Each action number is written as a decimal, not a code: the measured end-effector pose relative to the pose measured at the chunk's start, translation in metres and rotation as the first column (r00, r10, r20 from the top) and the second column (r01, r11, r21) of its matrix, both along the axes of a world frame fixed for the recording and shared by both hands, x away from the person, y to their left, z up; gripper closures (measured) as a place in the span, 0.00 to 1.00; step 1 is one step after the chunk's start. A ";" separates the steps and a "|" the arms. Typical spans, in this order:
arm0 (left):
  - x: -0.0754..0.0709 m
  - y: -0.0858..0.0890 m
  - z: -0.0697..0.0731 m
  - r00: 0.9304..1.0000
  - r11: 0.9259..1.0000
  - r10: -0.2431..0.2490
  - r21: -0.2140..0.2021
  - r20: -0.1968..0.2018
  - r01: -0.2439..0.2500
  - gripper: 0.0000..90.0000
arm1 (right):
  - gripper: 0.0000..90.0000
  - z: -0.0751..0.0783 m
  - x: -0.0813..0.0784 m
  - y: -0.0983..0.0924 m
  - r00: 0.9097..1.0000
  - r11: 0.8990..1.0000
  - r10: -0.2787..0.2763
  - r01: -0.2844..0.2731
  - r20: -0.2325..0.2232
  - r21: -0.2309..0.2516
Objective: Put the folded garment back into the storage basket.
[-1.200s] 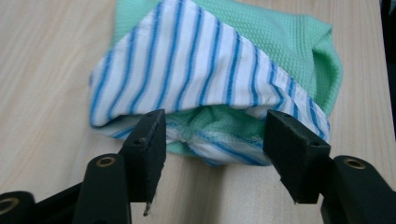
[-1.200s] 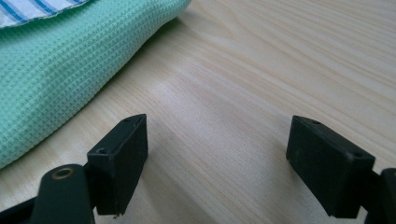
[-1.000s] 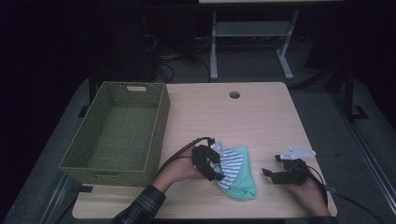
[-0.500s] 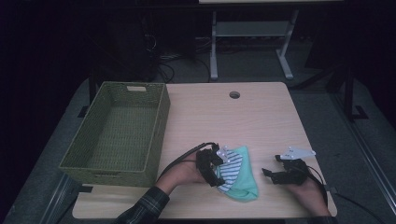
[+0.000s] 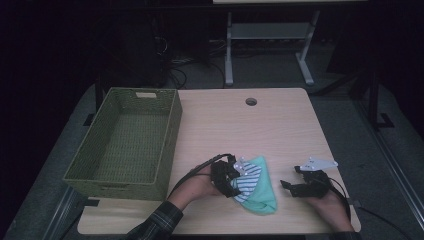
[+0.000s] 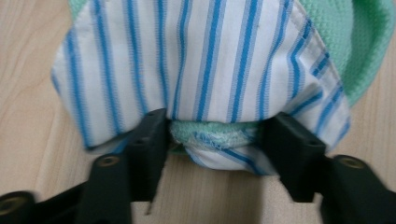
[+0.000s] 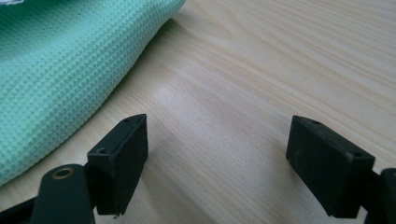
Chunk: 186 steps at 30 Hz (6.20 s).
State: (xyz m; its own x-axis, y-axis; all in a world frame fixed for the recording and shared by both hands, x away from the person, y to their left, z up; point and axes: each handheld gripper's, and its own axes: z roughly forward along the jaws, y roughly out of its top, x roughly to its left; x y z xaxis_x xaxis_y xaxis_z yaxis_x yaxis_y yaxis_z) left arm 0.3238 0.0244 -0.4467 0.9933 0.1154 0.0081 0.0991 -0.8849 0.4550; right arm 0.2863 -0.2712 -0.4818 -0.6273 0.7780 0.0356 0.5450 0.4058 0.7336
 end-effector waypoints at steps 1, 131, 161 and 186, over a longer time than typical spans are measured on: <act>0.000 0.000 0.000 1.000 1.000 0.004 -0.003 0.001 -0.004 0.54 | 0.23 0.000 0.000 0.000 1.000 1.000 0.000 0.000 0.000 0.000; 0.028 0.248 0.176 0.784 0.764 0.619 -0.264 0.043 -0.588 0.83 | 0.02 -0.002 0.002 0.003 0.999 0.999 -0.034 0.033 -0.034 -0.022; 0.026 0.317 0.141 0.613 0.591 0.790 -0.244 -0.018 -0.769 0.83 | 0.02 -0.002 0.002 0.003 0.999 0.999 -0.031 0.030 -0.035 -0.024; 0.043 0.322 0.092 0.585 0.578 0.810 -0.118 -0.033 -0.807 0.83 | 0.02 -0.002 0.002 0.003 0.999 0.999 -0.031 0.030 -0.035 -0.024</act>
